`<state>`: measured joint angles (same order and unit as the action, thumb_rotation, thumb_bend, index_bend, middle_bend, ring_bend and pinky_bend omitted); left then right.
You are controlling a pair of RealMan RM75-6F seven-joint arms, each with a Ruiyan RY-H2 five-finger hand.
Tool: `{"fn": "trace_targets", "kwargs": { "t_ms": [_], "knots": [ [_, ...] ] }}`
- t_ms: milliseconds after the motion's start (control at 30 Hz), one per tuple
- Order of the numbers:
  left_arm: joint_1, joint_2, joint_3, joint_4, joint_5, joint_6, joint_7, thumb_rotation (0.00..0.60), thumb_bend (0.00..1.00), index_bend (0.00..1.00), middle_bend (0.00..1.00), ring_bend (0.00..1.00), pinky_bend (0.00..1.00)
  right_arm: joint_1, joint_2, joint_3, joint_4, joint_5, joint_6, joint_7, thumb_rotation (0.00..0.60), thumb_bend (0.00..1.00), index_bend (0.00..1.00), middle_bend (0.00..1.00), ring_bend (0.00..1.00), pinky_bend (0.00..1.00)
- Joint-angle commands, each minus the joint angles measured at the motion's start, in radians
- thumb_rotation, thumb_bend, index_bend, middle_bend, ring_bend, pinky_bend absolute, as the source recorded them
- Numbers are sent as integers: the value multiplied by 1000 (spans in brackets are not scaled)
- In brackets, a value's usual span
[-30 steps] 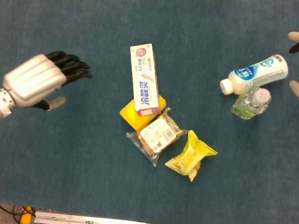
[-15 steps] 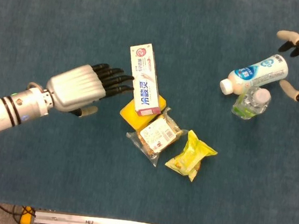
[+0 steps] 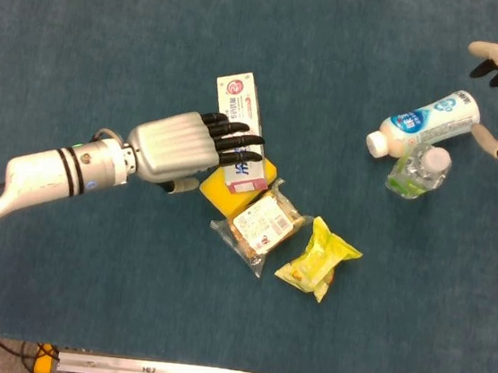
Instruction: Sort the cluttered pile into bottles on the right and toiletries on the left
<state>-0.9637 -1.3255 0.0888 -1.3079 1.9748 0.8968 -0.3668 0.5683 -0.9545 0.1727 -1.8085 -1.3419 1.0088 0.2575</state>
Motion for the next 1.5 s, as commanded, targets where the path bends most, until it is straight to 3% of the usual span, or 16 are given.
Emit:
{"fn": "trace_targets", "kwargs": {
  "t_ms": [33,833,1100,1500],
  "knots": [
    [-28,-31,16,35,-2,-15,-20,600,368,6,9,31,149,-1,-2,2,9,4,-4,7,600,278,162,338,346,553],
    [-100,-159,98,189,-39,5,-92,600,368,3,0,8,125,-23,6,7,49,5,-15,58,600,279,162,338,346,553],
    [-88,-193,118,242,-49,55,-125,600,368,161,47,47,129,-24,3,11,54,6,-19,64,600,279,162,337,346,553],
    [-98,-185,133,242,-62,75,-130,600,368,162,55,47,133,-28,5,16,57,8,-21,77,600,278,162,337,346,553]
  ]
}}
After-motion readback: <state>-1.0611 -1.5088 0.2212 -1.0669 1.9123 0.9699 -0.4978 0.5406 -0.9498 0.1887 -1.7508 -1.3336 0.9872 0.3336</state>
